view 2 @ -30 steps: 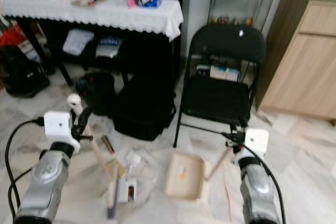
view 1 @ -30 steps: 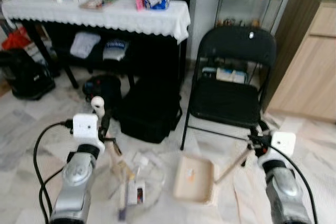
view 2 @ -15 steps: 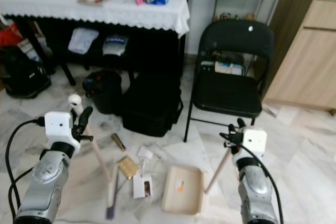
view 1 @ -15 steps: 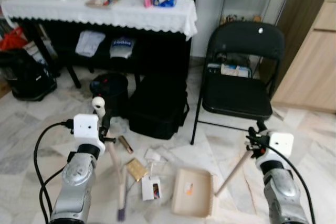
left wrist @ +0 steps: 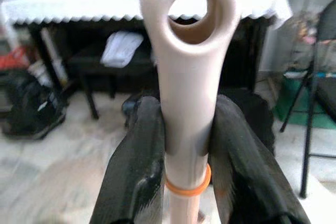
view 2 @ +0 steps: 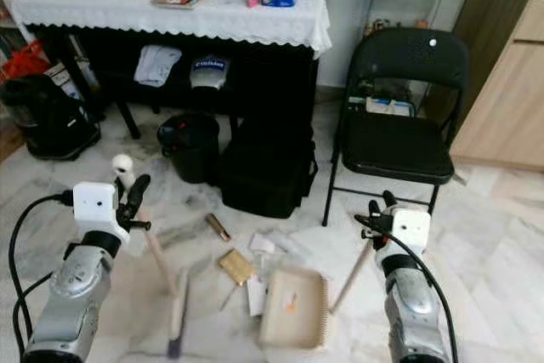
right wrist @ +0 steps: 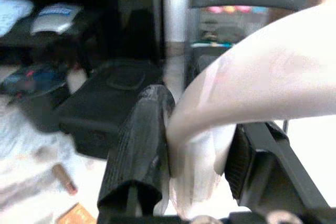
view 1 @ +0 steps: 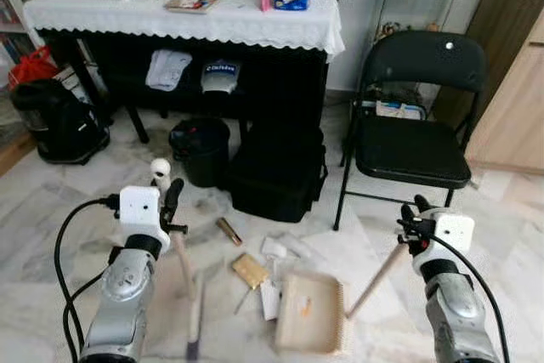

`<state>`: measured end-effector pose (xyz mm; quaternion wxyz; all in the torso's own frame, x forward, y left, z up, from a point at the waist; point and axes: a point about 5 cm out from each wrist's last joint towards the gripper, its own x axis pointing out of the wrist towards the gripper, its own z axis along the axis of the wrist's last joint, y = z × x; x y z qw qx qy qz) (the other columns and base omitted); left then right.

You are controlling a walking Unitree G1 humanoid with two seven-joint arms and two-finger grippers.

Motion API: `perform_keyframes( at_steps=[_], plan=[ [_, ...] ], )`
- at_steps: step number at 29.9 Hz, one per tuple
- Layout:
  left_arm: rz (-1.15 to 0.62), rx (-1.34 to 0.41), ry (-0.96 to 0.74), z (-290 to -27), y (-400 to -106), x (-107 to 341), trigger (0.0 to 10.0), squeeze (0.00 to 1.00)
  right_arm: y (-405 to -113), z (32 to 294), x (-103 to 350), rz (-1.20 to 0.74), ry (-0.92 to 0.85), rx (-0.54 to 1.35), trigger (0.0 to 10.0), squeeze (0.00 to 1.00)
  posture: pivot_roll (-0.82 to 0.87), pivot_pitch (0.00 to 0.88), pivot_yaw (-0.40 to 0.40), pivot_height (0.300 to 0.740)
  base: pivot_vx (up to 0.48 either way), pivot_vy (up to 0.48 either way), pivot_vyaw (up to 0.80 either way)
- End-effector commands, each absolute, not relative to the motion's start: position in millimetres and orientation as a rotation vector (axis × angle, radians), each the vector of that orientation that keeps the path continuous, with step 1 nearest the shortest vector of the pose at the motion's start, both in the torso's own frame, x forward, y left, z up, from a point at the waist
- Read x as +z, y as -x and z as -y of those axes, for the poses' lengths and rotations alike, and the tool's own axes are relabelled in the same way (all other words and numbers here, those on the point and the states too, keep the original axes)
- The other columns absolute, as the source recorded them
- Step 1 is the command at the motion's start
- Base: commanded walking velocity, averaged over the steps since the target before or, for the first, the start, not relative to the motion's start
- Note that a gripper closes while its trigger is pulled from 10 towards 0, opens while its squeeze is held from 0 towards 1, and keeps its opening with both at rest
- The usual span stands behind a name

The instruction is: Sweep floor

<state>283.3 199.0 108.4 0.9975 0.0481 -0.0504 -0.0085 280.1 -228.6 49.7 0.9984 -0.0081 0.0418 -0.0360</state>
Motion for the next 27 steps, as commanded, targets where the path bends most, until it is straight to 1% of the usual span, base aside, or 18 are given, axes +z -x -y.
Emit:
perform_keyframes(
  at_steps=[1, 27],
  plan=[
    [0.149, -0.031, -0.115, -195.9, -285.9, 117.8, 10.0, 0.00, -285.5, 229.9, 61.1, -0.028, 0.011, -0.072, 10.0, 0.00, 0.02, 0.000, -0.005, 0.740, 0.000, 0.000, 0.00],
    [0.135, -0.038, -0.121, -194.1, -284.7, 114.4, 10.0, 0.00, -281.4, 231.9, 52.9, -0.076, 0.027, -0.084, 10.0, 0.00, 0.01, 0.000, -0.008, 0.740, 0.000, 0.000, 0.00]
  ],
)
